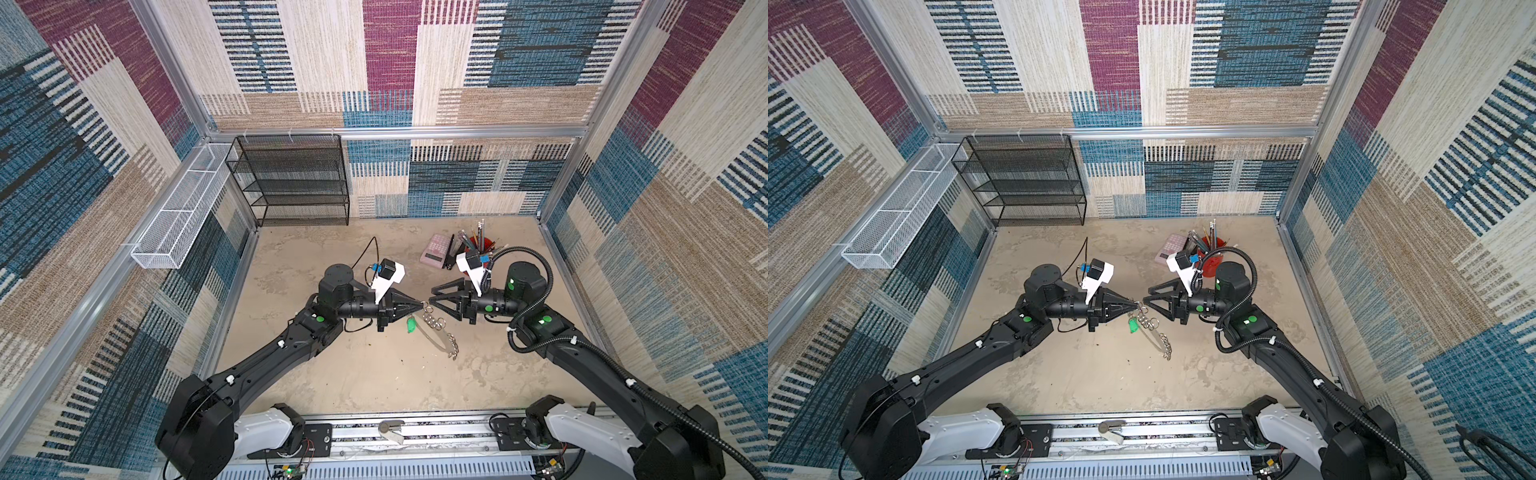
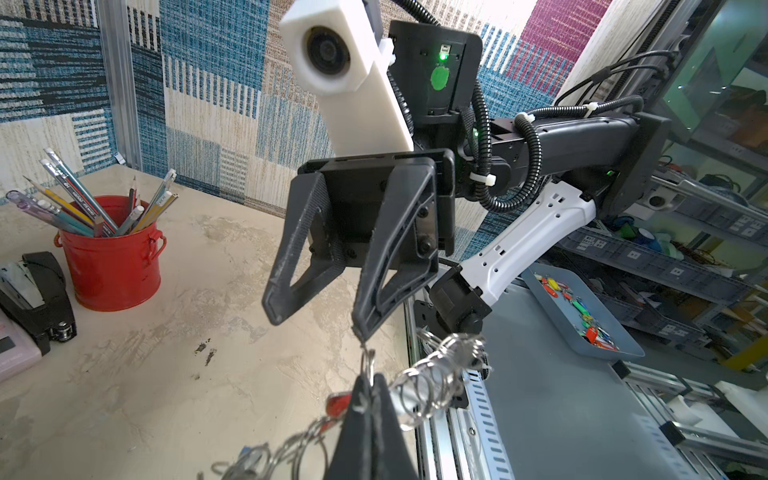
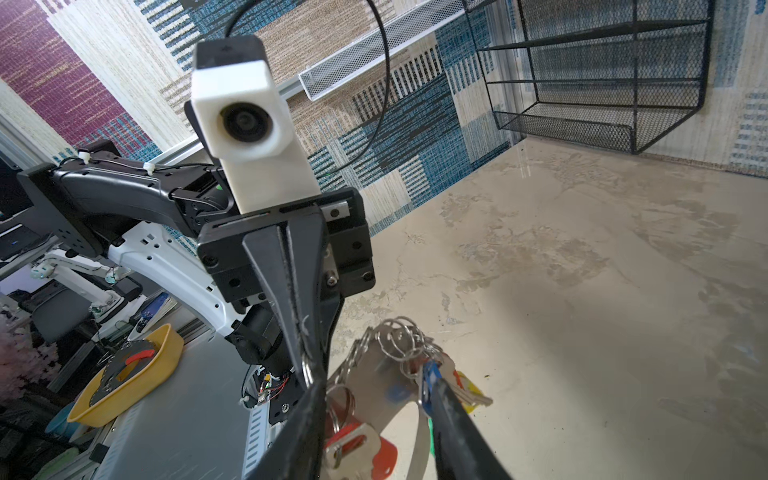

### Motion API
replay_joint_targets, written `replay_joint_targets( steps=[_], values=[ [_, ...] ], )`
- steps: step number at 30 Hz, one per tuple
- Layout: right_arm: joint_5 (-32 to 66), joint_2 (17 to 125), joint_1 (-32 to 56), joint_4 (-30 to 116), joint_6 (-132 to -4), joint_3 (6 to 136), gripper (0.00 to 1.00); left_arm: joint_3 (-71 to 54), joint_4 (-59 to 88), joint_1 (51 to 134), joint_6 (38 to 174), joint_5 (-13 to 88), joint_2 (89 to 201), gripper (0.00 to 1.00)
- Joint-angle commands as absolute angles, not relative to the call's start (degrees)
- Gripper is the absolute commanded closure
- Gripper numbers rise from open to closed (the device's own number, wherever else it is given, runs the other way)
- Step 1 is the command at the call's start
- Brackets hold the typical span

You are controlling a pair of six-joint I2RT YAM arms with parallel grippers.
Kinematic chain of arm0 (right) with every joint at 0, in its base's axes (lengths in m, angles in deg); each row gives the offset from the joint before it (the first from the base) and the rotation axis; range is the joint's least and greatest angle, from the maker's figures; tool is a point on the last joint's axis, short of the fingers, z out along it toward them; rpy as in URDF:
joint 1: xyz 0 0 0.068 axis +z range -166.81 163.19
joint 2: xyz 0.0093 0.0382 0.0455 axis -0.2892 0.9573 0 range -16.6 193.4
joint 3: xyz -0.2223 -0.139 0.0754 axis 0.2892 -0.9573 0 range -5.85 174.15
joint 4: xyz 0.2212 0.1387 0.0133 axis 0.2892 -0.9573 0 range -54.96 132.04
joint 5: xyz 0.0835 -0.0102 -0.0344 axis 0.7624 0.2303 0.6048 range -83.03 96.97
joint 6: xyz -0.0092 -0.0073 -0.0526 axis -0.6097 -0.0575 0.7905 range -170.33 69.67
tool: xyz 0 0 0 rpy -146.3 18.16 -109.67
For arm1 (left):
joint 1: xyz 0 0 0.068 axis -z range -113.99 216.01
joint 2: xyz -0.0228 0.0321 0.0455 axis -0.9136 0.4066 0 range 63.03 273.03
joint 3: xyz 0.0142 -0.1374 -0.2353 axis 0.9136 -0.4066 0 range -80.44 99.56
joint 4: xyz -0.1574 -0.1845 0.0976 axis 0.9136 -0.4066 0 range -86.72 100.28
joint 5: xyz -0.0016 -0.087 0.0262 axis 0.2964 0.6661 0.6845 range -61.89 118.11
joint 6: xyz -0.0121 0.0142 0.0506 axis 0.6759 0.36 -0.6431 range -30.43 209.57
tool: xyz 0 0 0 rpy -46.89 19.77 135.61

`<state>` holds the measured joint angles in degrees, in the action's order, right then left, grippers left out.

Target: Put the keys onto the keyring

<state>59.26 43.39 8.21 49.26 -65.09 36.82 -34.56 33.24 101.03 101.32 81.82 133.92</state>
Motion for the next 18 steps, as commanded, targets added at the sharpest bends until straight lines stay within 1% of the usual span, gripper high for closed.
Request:
replay_joint_targets(
  steps=[1,6,9,11,18],
  values=[
    [62.0,43.8,8.1,52.5,-65.9,36.9,0.56,-34.9,38.8,101.1,103.6,80.7,134.1,1.0],
    [62.9,43.7,8.2,53.6,-66.6,36.1,0.56,-34.8,39.9,101.1,104.1,80.8,134.6,1.0],
    [62.8,43.7,8.3,53.9,-66.7,35.7,0.6,-34.9,40.5,101.1,104.4,81.3,135.0,1.0],
    [62.8,43.8,8.3,54.3,-66.9,35.6,0.65,-34.8,40.6,101.1,104.5,81.4,135.1,1.0],
    [63.4,45.0,8.5,55.0,-67.0,35.9,0.68,-34.9,41.1,101.1,105.0,81.4,135.3,1.0]
  ],
)
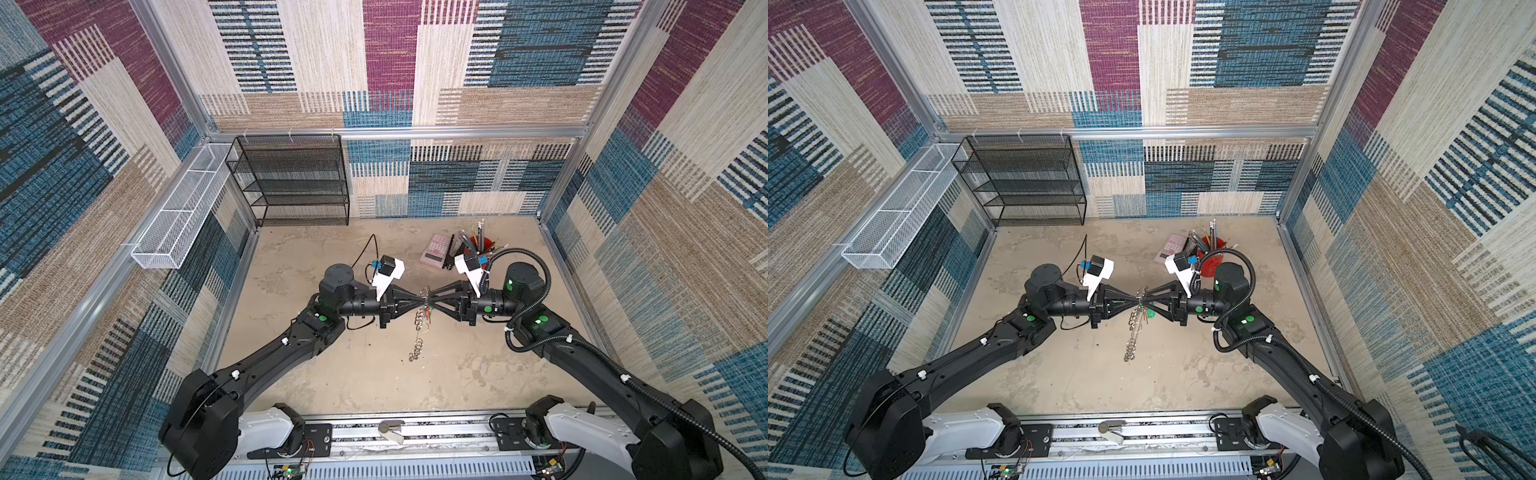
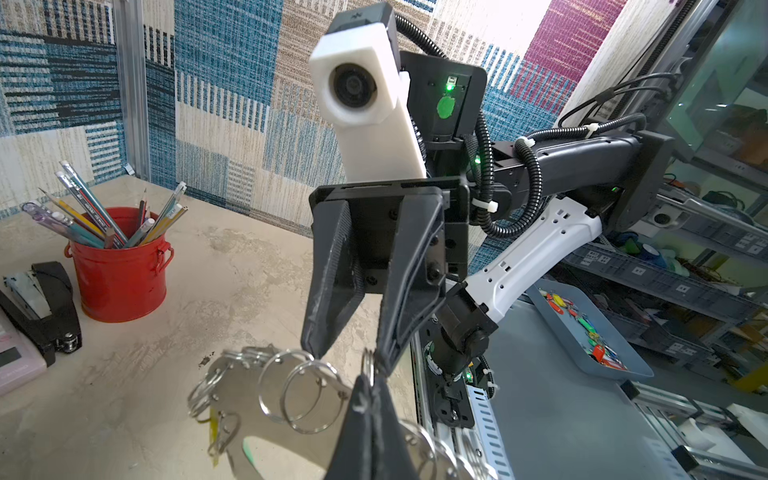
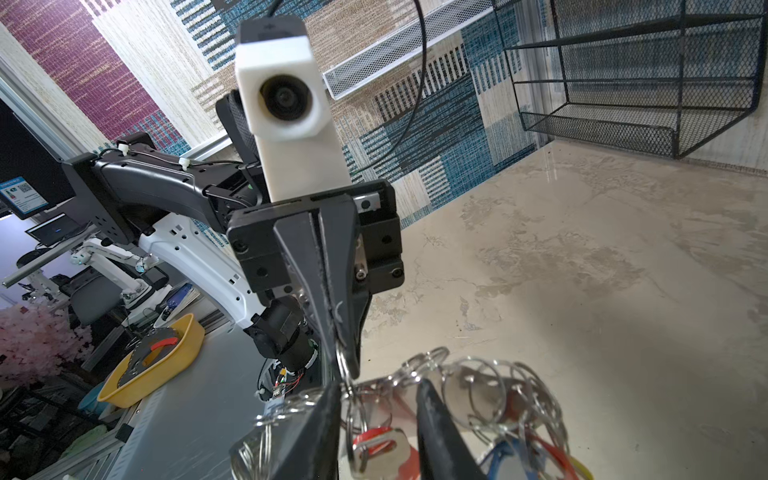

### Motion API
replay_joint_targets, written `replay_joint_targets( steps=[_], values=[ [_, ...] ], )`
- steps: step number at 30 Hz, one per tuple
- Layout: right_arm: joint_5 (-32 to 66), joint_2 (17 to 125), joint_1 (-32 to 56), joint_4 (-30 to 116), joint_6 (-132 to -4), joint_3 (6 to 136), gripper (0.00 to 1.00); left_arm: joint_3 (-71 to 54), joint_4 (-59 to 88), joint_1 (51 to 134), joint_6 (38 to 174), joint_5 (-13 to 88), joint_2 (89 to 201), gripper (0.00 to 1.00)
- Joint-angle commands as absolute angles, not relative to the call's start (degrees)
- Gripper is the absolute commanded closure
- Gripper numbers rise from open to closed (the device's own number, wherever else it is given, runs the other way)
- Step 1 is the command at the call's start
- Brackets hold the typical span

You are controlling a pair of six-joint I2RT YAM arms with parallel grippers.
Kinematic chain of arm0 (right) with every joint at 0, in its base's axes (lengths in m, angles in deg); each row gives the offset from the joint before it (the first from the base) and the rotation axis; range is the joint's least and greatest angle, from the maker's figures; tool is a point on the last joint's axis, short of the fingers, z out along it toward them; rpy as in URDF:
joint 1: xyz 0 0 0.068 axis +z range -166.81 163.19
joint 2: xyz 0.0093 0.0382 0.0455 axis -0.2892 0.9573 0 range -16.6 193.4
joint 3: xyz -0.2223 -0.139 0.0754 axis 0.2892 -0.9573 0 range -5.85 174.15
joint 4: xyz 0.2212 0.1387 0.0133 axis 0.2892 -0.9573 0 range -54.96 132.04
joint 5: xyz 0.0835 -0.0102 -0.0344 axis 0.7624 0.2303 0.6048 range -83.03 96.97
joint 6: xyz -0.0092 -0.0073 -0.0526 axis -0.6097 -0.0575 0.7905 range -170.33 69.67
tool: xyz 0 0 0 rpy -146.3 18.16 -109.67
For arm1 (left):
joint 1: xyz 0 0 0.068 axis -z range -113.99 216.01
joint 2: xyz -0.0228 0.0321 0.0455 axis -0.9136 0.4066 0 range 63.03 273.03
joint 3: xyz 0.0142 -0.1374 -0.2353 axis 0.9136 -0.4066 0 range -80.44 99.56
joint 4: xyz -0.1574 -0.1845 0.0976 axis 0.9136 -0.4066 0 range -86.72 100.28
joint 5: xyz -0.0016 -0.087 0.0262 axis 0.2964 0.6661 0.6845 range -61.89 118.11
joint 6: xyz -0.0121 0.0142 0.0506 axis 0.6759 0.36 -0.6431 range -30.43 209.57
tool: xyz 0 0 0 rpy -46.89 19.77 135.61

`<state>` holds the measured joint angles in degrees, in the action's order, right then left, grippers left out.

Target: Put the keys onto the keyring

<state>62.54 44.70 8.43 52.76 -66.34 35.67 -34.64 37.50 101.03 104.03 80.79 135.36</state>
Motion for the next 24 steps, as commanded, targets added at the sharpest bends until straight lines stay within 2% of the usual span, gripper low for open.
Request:
replay_joint_targets(
  steps=[1,9,15,22,24],
  values=[
    [63.4,45.1,8.7,55.2,-67.0,35.9,0.69,-34.9,41.1,101.1,105.0,81.4,135.4,1.0],
    [63.7,45.4,9.0,55.8,-67.1,35.7,0.84,-34.7,40.7,101.1,105.0,81.3,135.8,1.0],
    [63.6,45.4,9.2,56.2,-67.2,35.7,1.0,-34.7,40.4,101.1,105.0,81.4,135.9,1.0],
    [61.2,45.2,9.1,53.6,-65.8,36.2,1.0,-33.2,33.3,101.0,101.7,81.3,135.2,1.0],
    [60.2,45.1,9.3,52.4,-65.1,36.7,1.0,-32.2,29.3,100.9,99.9,80.9,134.8,0.93]
  ],
)
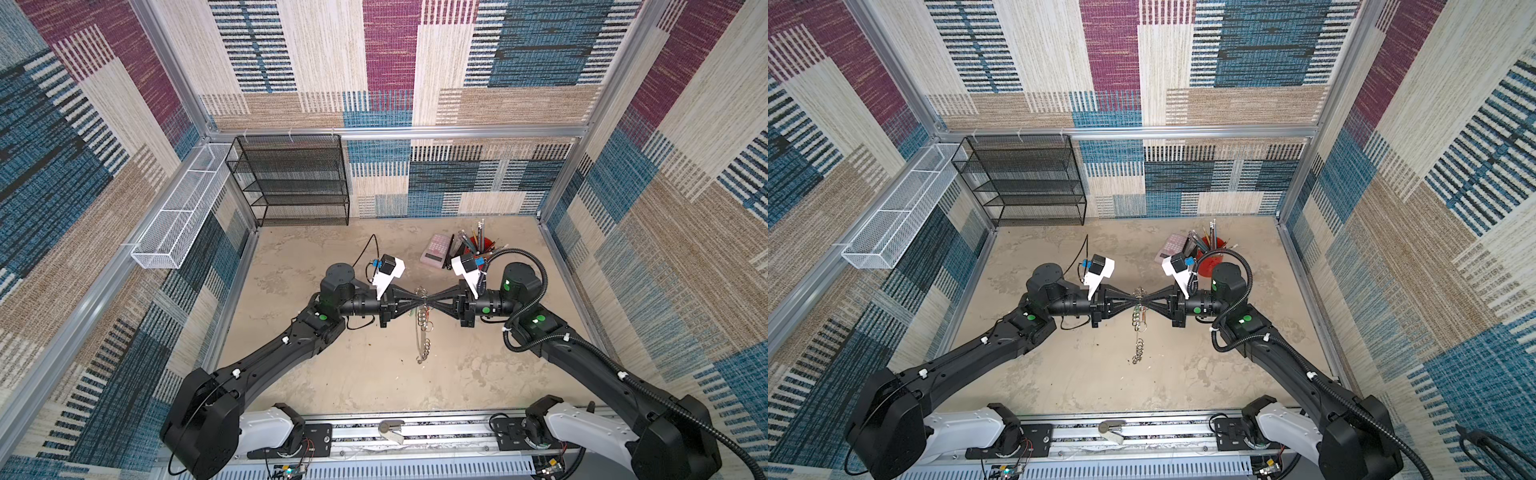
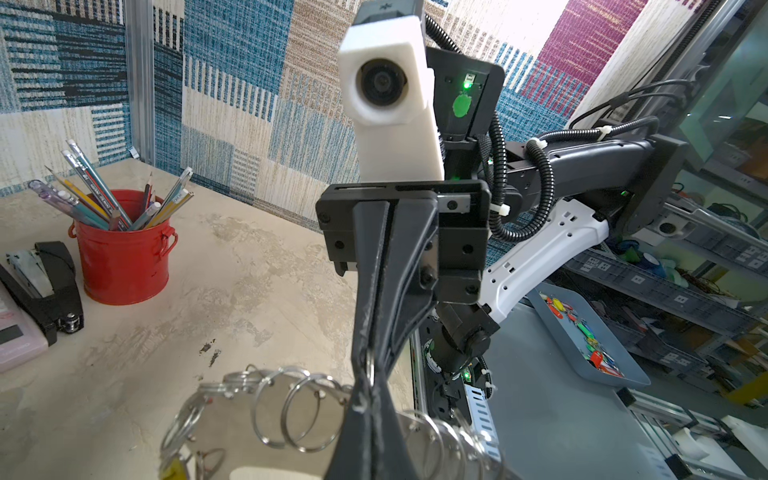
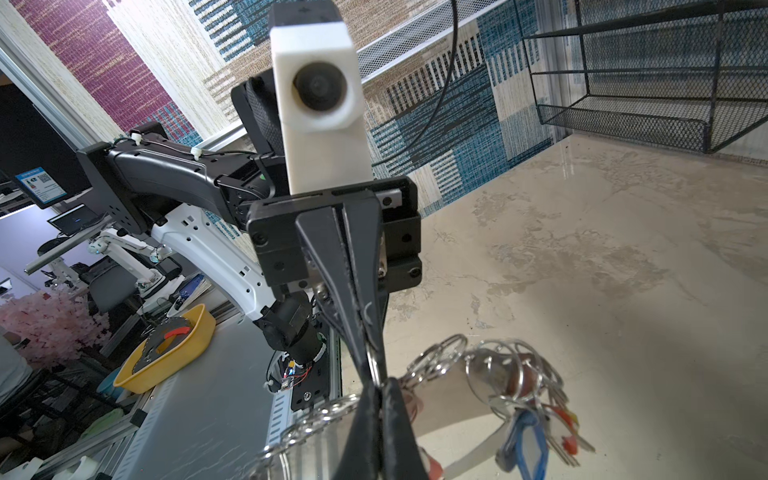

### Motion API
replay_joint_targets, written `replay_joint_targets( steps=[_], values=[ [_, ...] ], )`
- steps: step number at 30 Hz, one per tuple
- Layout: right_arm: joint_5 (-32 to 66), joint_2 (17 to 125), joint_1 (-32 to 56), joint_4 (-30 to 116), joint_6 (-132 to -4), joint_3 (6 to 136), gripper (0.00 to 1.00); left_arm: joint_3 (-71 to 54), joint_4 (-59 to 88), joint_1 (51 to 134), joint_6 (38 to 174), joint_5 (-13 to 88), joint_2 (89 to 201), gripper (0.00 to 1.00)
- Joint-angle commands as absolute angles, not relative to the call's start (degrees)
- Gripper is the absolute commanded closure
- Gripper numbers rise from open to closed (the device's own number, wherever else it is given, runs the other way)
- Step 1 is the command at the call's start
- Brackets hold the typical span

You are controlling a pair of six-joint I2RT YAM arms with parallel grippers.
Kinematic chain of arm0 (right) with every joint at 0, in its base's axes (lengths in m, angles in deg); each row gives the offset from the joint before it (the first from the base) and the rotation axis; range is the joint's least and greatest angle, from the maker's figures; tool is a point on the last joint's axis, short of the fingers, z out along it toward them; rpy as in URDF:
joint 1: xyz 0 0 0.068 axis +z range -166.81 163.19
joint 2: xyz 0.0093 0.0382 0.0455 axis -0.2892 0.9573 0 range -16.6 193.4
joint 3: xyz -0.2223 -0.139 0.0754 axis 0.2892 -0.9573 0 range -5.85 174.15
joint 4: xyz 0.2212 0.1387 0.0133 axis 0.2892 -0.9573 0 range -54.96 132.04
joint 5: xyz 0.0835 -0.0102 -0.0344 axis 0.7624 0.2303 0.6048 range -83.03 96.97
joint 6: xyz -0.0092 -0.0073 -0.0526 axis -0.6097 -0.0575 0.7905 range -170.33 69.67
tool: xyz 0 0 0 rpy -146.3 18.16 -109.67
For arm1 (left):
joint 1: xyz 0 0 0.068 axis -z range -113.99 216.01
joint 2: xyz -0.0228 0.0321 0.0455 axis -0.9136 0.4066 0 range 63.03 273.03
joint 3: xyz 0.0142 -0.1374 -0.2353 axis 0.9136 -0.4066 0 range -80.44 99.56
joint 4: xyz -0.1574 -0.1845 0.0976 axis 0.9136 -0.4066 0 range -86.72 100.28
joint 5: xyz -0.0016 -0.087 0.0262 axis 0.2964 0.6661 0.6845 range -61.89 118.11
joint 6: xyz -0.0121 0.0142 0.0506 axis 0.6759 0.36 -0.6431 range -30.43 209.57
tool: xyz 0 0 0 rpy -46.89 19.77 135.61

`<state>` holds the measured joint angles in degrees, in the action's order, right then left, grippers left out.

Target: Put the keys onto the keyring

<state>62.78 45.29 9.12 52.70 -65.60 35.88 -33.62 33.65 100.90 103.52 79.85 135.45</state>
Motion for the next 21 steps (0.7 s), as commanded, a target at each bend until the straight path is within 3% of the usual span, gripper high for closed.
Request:
replay_joint_targets(
  steps=[1,4,9,14,21],
  values=[
    [59.8,45.0,9.3,51.9,-64.8,36.8,1.0,-31.8,27.1,100.8,98.8,80.6,134.5,0.88],
    [58.8,44.8,9.4,50.8,-64.3,37.3,1.0,-30.5,20.6,100.4,96.0,79.3,133.5,0.77],
    [56.9,44.7,9.8,47.9,-62.4,38.4,1.0,-27.8,10.0,98.0,91.0,78.8,131.4,0.68],
    [53.4,45.3,12.1,43.2,-58.8,40.1,1.0,-19.5,-11.5,96.8,75.9,77.0,132.3,0.56],
    [51.6,46.2,13.9,40.0,-55.9,42.0,1.0,-4.7,-30.2,96.9,62.6,75.1,139.4,0.56]
  ],
)
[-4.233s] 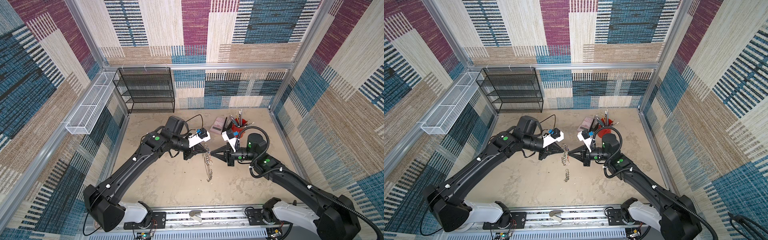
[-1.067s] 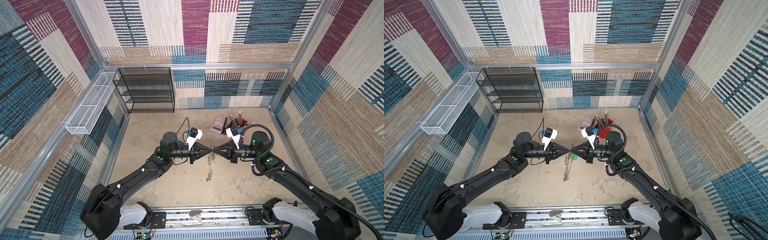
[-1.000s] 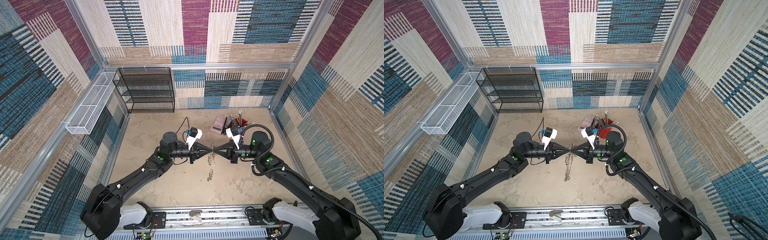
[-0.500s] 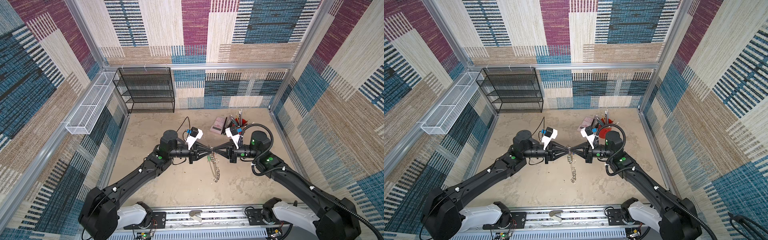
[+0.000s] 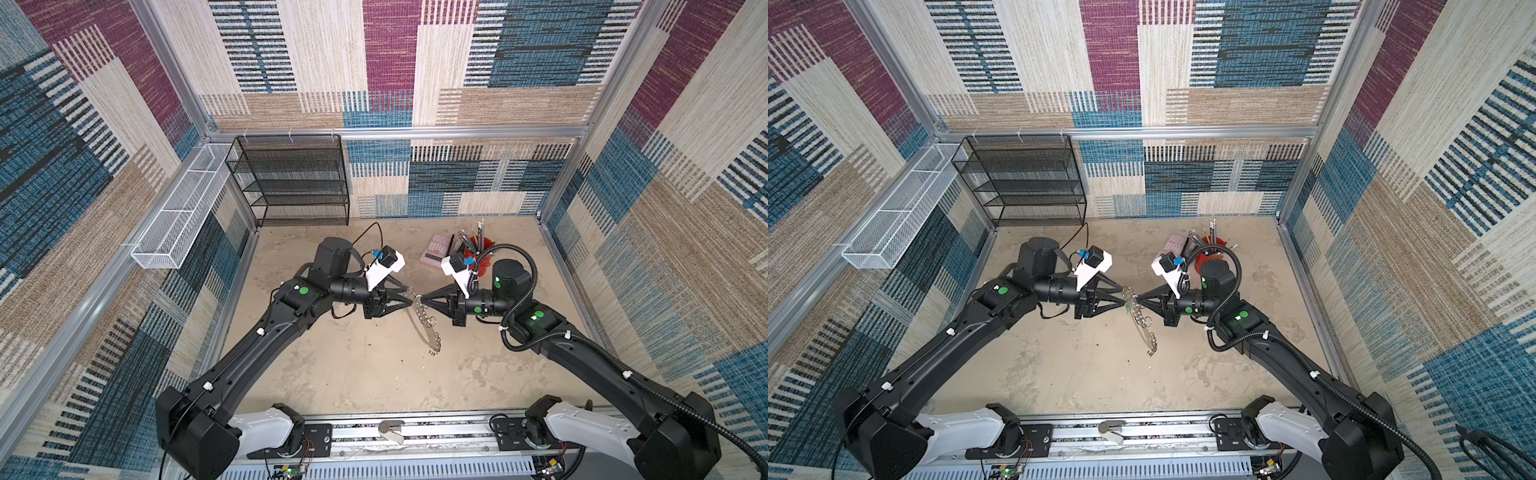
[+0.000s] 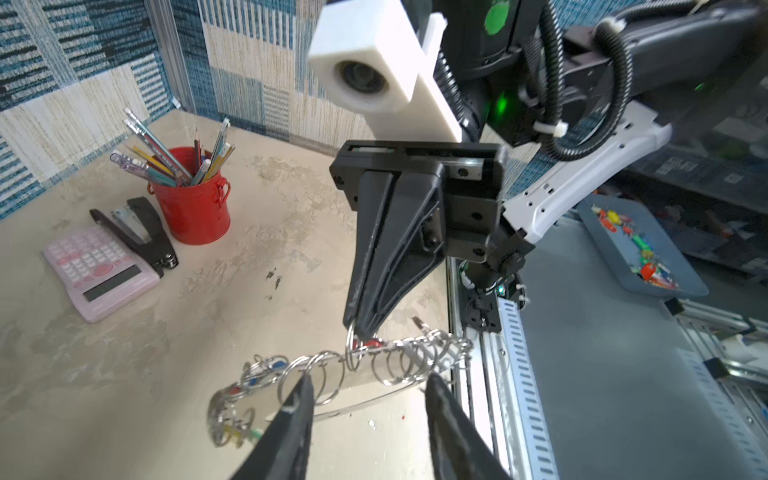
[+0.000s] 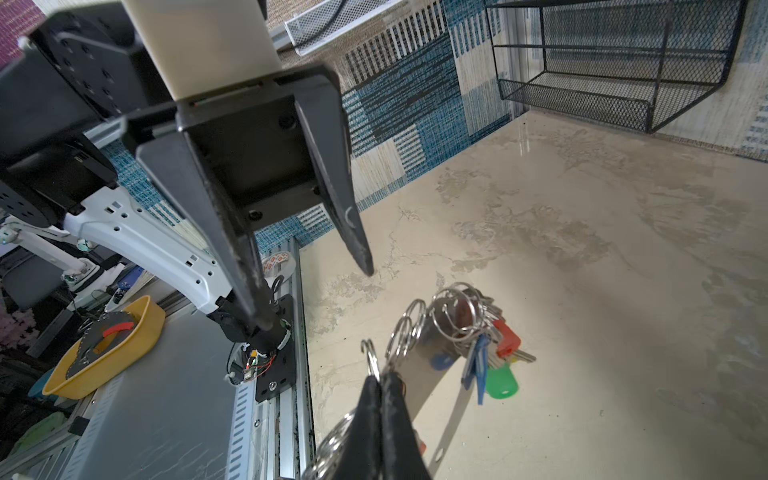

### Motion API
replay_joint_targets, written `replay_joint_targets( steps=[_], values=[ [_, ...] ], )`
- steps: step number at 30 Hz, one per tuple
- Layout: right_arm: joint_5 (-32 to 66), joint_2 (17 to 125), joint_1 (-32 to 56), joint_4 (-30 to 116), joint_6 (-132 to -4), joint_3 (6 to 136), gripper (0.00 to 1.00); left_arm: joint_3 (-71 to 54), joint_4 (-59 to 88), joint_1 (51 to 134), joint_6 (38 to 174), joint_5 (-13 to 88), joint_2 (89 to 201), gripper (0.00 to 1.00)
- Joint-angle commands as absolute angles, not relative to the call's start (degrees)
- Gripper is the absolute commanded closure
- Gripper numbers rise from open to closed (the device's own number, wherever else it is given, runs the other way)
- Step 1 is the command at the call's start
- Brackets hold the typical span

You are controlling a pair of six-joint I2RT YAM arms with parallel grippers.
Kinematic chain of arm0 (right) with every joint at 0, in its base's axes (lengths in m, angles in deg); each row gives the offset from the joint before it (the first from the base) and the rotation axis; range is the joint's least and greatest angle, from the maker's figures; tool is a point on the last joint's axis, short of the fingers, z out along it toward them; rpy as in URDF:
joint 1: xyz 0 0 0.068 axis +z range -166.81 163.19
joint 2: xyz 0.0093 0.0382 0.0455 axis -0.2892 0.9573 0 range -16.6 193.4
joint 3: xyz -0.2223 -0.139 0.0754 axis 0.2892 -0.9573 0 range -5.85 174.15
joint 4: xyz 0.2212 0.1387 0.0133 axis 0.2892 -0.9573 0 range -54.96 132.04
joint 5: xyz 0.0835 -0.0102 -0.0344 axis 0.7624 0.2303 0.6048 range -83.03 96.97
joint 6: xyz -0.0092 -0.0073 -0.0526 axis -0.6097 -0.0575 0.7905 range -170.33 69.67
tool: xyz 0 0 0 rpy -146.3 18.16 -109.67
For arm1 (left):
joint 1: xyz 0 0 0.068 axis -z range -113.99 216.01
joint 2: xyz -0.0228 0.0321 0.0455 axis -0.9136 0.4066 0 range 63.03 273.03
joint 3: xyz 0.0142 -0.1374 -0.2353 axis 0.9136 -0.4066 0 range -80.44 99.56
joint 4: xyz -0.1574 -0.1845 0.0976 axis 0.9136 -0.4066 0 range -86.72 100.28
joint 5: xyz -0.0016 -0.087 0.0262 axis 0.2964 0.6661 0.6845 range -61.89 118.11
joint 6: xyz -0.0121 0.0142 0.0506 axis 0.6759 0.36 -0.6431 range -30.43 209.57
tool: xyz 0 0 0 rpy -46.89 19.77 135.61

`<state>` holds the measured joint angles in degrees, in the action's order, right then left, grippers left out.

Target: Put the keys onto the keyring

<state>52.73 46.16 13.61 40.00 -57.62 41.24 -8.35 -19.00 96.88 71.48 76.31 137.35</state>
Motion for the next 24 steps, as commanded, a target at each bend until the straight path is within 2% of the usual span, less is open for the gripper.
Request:
replay_joint_targets(
  steps=[1,5,17,24],
  values=[
    [51.7,46.2,14.0,39.9,-55.8,42.1,1.0,-2.6,-32.5,96.9,61.2,75.6,140.7,0.56],
    [51.9,45.9,14.2,39.8,-55.6,42.2,1.0,3.1,-38.4,97.6,57.8,76.0,144.6,0.59],
    [52.5,46.0,14.4,40.9,-56.0,41.6,1.0,6.7,-39.7,101.2,57.5,74.1,149.2,0.66],
    [52.6,46.0,14.5,41.1,-56.0,41.3,1.0,7.8,-40.0,102.0,57.7,73.1,150.7,0.86]
  ],
)
